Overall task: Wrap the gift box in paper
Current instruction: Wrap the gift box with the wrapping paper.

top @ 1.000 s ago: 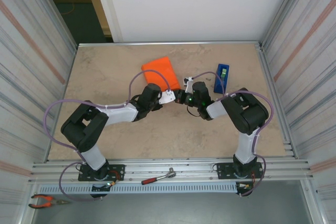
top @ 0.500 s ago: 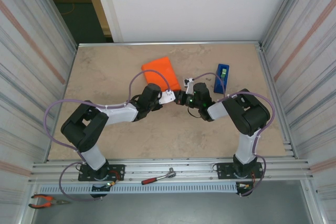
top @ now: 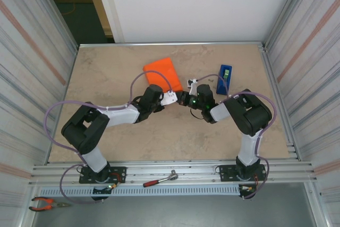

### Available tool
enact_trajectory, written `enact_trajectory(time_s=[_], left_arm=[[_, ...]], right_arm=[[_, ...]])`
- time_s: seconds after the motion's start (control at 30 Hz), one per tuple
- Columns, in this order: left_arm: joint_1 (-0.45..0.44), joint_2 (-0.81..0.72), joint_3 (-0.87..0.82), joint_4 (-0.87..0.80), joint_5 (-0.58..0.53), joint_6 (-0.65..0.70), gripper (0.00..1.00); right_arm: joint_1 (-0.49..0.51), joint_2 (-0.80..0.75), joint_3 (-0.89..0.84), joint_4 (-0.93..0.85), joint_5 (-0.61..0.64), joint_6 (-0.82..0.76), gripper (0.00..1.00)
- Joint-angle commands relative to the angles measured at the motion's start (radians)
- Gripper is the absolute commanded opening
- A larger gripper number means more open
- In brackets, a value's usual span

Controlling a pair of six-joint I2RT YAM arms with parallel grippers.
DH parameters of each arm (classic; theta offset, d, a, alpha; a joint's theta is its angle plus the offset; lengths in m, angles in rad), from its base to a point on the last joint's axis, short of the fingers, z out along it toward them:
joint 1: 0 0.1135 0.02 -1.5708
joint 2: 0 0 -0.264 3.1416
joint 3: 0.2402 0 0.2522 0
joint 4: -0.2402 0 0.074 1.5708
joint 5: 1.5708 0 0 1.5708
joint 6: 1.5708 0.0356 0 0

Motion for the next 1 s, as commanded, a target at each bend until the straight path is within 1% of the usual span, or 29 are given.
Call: enact_trajectory(time_s=[0.0,0.17,0.27,0.37,0.47,0.53,0.57,0.67,0.73,0.77,0.8,0.83,0.87,0.97], left_arm=[[0.004,-0.055,0.012,-0.091,0.039,-0.038,0.35],[0.024,-0.149,0.049,-0.109,0.085,-0.092,0.39],[0.040,-0.198,0.077,-0.120,0.093,-0.158,0.42],[0.087,-0.223,0.119,-0.143,0.091,-0.282,0.51],[0.169,-0.222,0.171,-0.191,0.098,-0.445,0.63],[0.243,-0.205,0.215,-0.244,0.128,-0.575,0.75],[0.274,-0.192,0.240,-0.272,0.145,-0.634,0.79],[0.381,-0.125,0.327,-0.361,0.253,-0.822,0.83],[0.449,-0.055,0.405,-0.423,0.371,-0.956,0.83],[0.473,-0.019,0.440,-0.438,0.427,-1.001,0.84],[0.496,0.027,0.482,-0.464,0.471,-1.057,0.83],[0.510,0.067,0.520,-0.482,0.502,-1.092,0.83],[0.522,0.110,0.559,-0.502,0.543,-1.132,0.83],[0.534,0.220,0.642,-0.514,0.615,-1.224,0.83]], right_arm=[[-0.015,-0.064,-0.046,0.022,0.011,0.020,0.00],[-0.031,-0.152,-0.088,-0.054,0.025,0.000,0.01],[-0.033,-0.220,-0.103,-0.149,0.040,-0.029,0.07],[-0.032,-0.297,-0.101,-0.285,0.062,-0.067,0.25],[-0.027,-0.375,-0.071,-0.474,0.106,-0.123,0.40],[-0.018,-0.425,-0.042,-0.610,0.169,-0.162,0.50],[-0.016,-0.442,-0.027,-0.663,0.202,-0.175,0.53],[-0.006,-0.493,0.000,-0.790,0.315,-0.198,0.67],[-0.002,-0.527,0.005,-0.839,0.394,-0.202,0.79],[0.000,-0.538,0.006,-0.848,0.427,-0.205,0.84],[0.003,-0.551,0.005,-0.864,0.465,-0.203,0.96],[0.004,-0.560,0.009,-0.881,0.496,-0.197,0.99],[0.000,-0.566,0.016,-0.898,0.523,-0.187,0.99],[-0.006,-0.571,0.028,-0.943,0.587,-0.148,0.99]])
